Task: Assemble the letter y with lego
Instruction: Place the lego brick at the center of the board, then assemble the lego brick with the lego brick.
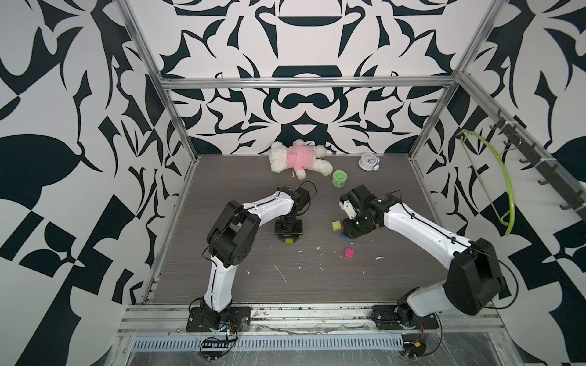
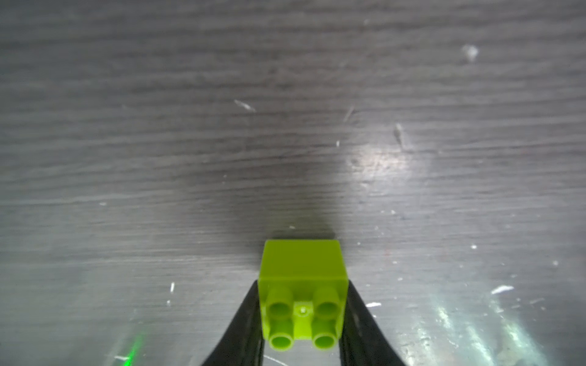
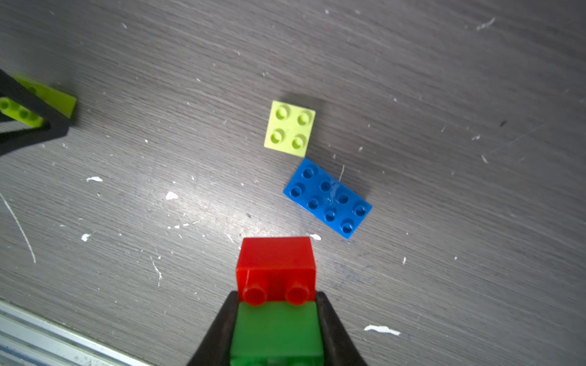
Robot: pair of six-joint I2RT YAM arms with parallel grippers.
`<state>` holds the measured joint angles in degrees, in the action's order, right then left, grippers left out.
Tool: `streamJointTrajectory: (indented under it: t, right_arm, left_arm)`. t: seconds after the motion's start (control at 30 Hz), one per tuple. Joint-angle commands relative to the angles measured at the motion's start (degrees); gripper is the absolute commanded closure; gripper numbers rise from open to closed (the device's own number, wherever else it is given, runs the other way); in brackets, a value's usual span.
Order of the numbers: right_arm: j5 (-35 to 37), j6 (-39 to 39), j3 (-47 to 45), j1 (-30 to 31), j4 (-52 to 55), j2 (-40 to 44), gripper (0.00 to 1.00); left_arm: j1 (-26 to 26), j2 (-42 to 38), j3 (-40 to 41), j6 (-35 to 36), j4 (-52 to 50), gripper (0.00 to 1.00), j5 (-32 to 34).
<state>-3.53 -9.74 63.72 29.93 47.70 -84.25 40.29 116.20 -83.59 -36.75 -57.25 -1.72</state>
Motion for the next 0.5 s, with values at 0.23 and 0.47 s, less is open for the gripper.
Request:
streamJointTrajectory:
  t: [0.23,0.47]
  right_arm:
    - [1.9,1.8,5.4,2.3,0.2,-1.7,0.73]
    - [1.1,10.6,11.4,6.4,0.5,-5.3,0.75]
  left_arm:
    - [-0.4,-4.9,3.6,-0.5,4.6,0.42,-3.3]
    - [-8.1,-16.1,14.3,1.5,16.2,0.38,-11.7]
